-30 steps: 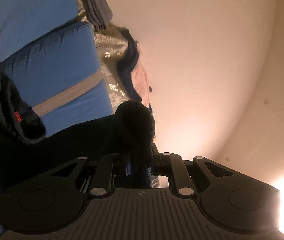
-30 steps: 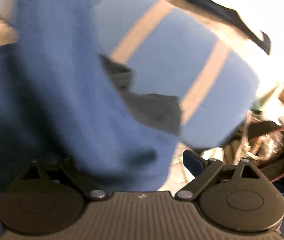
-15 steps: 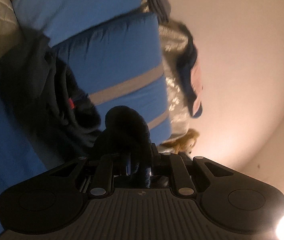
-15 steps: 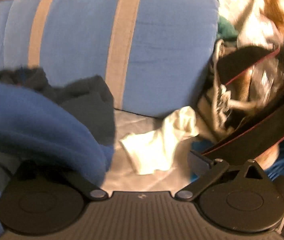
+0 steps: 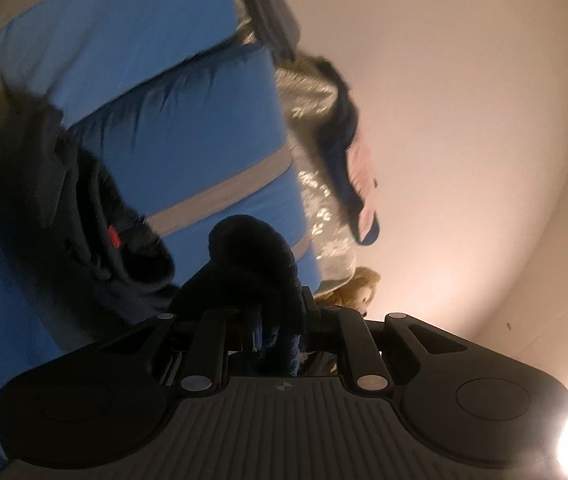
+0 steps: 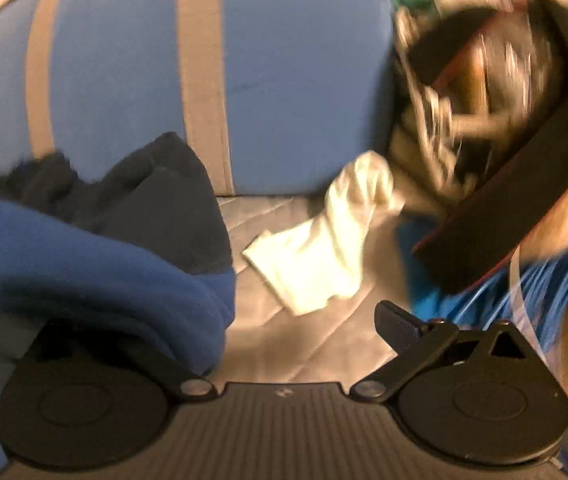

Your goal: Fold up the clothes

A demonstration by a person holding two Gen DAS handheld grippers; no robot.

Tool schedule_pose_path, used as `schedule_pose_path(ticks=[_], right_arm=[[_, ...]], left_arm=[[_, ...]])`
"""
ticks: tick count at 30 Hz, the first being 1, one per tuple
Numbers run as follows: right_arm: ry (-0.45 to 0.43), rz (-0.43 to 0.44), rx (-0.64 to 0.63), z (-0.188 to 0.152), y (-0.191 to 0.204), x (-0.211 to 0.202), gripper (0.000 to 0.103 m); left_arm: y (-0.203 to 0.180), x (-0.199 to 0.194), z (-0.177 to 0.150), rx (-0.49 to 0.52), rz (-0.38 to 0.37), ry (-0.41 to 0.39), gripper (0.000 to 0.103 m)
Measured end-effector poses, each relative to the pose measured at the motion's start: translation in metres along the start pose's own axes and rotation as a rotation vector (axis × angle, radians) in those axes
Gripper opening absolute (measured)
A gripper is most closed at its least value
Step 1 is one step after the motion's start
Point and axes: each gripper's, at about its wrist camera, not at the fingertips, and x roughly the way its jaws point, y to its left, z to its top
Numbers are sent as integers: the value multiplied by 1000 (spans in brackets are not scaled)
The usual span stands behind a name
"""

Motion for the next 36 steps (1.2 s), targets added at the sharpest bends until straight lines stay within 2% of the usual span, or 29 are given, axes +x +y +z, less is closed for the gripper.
schedule_pose_path(ticks=[3, 8, 10, 12, 15, 20, 24, 27, 29, 36], right_arm=[[-19, -17, -122, -1, 8, 3, 103], [-121, -158, -583, -12, 36, 5, 103], [-167, -226, -753, -21, 40, 9, 103], [-241, -255, -928, -39, 44, 11, 103], [-284, -298, -1057, -57, 53, 18, 103], [-300, -319, -1092, -64, 57, 23, 103], [-327, -333, -1221, -72, 61, 22, 103], [-323, -341, -1257, -75, 66, 23, 103], [-312, -328, -1260, -74, 66, 20, 103], [-319, -305, -1328, -79, 65, 8, 103]], left_arm=[[-2, 2, 3, 9, 23, -21, 12], [9, 3, 8, -28, 57, -41, 12], [12, 2, 10, -26, 74, -45, 12], [14, 3, 10, -26, 91, -27, 12], [17, 5, 9, -19, 104, -8, 12], [19, 1, 7, -5, 154, 22, 12], [24, -13, -3, 34, 293, 82, 12], [28, -23, -15, 72, 406, 157, 12], [38, -30, -28, 61, 478, 218, 12], [76, -43, -75, 21, 640, 373, 13]])
